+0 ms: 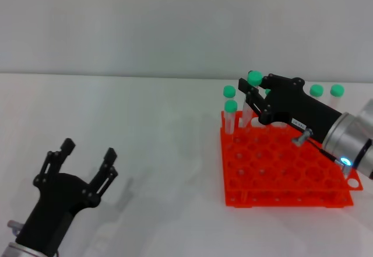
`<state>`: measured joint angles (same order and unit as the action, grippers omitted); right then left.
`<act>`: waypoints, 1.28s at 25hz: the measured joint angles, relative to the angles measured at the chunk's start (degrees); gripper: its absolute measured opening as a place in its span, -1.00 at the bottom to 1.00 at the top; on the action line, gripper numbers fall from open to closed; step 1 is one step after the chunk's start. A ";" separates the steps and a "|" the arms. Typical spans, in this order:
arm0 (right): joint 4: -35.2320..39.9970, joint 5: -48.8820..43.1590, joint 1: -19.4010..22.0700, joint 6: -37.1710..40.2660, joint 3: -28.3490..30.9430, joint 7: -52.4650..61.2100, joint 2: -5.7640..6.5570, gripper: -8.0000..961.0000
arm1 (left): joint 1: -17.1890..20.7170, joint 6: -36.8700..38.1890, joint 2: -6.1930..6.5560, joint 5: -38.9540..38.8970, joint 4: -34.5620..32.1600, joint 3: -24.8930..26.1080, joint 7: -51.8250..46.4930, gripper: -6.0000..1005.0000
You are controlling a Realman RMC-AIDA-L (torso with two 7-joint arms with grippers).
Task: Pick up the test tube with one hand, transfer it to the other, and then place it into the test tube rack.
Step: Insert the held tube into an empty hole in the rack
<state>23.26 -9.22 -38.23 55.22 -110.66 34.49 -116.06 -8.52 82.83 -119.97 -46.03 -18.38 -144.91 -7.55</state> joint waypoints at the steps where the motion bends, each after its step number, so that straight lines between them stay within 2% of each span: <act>1: 0.26 0.02 -0.21 -1.22 0.01 -0.17 -0.03 -0.55 | -0.16 -0.08 0.00 -0.50 0.36 0.01 0.00 0.73; 14: 0.50 0.10 -0.93 -6.19 0.01 -0.24 -0.13 -0.54 | -1.70 -0.66 0.09 -4.76 2.20 0.07 -0.01 0.72; 32: -0.01 1.64 -0.73 -10.20 -0.71 -0.23 -0.13 -0.54 | -3.30 -0.66 0.18 -5.74 3.66 0.82 -0.01 0.72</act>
<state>23.25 -7.57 -38.96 45.02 -111.37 34.25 -116.19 -11.82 82.18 -119.79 -51.78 -14.72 -144.09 -7.56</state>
